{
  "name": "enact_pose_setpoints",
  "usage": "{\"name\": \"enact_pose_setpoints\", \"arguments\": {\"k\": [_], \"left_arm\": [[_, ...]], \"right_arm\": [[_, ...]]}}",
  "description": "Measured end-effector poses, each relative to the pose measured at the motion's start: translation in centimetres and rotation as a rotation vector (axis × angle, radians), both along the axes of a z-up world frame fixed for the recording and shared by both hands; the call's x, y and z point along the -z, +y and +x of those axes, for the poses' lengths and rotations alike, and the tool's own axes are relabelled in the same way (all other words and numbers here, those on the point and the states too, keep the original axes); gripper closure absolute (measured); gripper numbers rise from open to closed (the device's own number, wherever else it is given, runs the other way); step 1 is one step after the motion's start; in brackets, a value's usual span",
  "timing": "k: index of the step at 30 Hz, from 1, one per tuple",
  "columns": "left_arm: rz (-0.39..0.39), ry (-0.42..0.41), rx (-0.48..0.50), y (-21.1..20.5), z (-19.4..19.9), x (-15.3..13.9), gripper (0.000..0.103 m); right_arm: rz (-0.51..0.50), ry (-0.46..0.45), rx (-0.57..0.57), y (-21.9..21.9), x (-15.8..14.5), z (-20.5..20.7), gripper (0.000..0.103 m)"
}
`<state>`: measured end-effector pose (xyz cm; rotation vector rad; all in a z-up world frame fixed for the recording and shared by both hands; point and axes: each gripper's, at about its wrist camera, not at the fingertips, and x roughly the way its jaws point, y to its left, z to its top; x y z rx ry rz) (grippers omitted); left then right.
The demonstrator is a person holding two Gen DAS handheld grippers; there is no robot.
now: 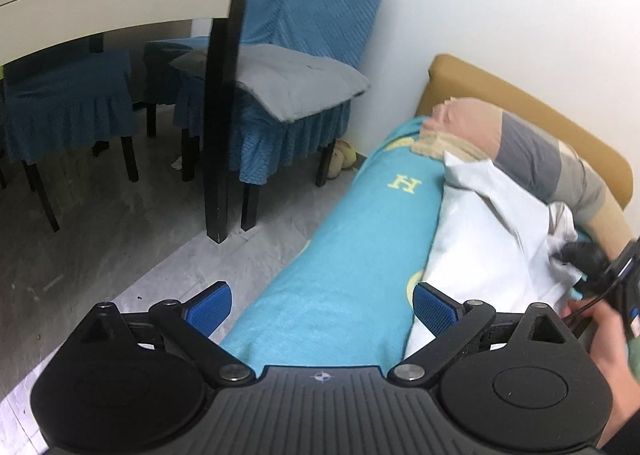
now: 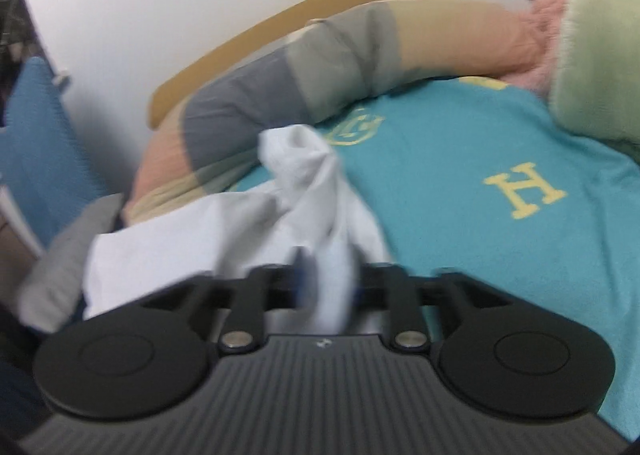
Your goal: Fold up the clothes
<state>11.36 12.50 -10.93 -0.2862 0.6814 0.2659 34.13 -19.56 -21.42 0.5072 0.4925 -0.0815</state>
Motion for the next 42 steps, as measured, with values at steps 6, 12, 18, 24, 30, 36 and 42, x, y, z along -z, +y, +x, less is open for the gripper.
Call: {"name": "enact_pose_setpoints", "arguments": {"k": [6, 12, 18, 24, 30, 36, 42], "left_arm": [[0.033, 0.009, 0.053, -1.0, 0.3, 0.2, 0.005], [0.02, 0.007, 0.089, -1.0, -0.9, -0.8, 0.005], [-0.073, 0.005, 0.197, -0.7, -3.8, -3.0, 0.006], [-0.138, 0.102, 0.306, -0.1, -5.3, -3.5, 0.006], [-0.247, 0.327, 0.421, 1.4, -3.6, -1.8, 0.014], [-0.305, 0.527, 0.493, 3.7, -2.1, 0.2, 0.027], [-0.246, 0.615, 0.506, 7.0, -1.3, 2.1, 0.032]], "right_arm": [[-0.094, -0.001, -0.155, 1.8, -3.6, -3.9, 0.023], [-0.067, -0.015, -0.198, 1.1, -9.3, -12.8, 0.023], [-0.088, -0.018, -0.238, -0.2, -13.8, -23.8, 0.023], [-0.013, -0.018, -0.206, -2.6, -14.5, -32.4, 0.023], [0.053, 0.018, -0.166, -4.1, -12.7, -35.0, 0.023], [0.112, 0.054, -0.147, -4.9, -11.1, -33.8, 0.023], [0.142, 0.087, -0.159, -4.7, -10.1, -33.2, 0.023]]}}
